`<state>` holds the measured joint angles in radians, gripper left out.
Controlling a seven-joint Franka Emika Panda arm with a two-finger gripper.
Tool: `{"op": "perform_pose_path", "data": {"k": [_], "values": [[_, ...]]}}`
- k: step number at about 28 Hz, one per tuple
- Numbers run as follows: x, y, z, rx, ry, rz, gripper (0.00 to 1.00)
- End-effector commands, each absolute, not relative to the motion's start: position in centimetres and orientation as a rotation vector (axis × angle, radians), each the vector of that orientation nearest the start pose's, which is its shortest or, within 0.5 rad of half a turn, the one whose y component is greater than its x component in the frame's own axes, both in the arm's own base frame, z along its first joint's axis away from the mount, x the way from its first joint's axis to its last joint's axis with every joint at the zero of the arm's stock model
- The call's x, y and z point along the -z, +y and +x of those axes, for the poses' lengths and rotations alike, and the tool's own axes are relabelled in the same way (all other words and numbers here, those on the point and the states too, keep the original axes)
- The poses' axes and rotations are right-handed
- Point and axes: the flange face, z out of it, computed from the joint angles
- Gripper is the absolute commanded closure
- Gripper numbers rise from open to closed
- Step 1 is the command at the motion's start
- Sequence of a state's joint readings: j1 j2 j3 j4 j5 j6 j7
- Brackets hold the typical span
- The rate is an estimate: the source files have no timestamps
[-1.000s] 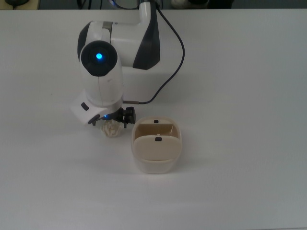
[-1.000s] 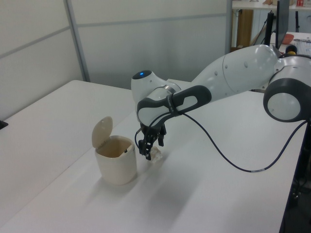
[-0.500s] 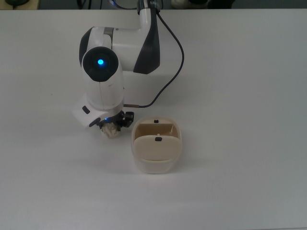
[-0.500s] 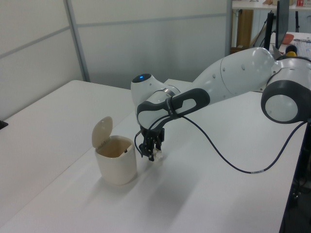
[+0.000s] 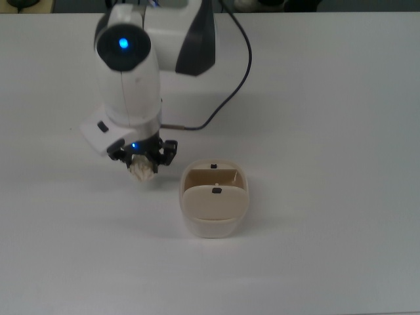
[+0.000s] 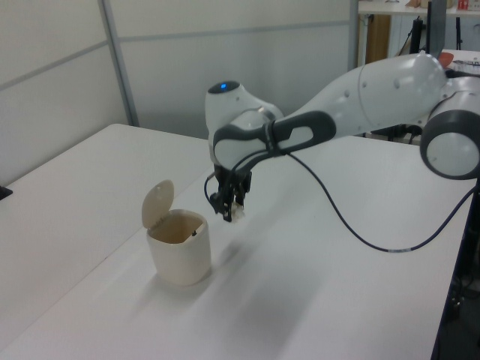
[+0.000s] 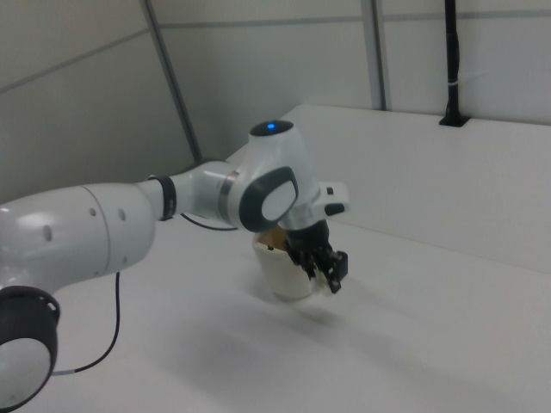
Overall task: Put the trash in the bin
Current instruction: 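Lift the paper ball and carry it over the open cream bin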
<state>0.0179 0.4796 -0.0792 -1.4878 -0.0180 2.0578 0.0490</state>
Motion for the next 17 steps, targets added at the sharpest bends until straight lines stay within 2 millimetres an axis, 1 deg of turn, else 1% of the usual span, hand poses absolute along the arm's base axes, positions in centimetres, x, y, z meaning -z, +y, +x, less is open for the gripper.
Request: {"op": "perform_pose_path", "data": {"k": [1, 2, 3, 6, 8, 9, 11, 14, 17], "values": [[-45.6, -1.9, 68.5, 0.193, 0.14, -3.149, 0.45], [-46.1, -1.7, 68.5, 0.207, 0.136, -3.146, 0.45], [-46.7, -0.5, 68.5, 0.224, 0.11, -3.144, 0.45], [-47.8, 1.3, 68.8, 0.261, 0.073, -3.142, 0.45], [-47.7, 2.3, 68.9, 0.273, 0.047, -3.143, 0.45], [-47.4, 3.7, 69.0, 0.275, 0.008, -3.15, 0.45], [-47.5, 5.1, 69.1, 0.297, -0.025, -3.151, 0.45], [-48.2, 6.3, 69.5, 0.394, -0.042, -3.137, 0.45], [-48.9, 6.6, 69.7, 0.435, -0.035, -3.128, 0.45]]}}
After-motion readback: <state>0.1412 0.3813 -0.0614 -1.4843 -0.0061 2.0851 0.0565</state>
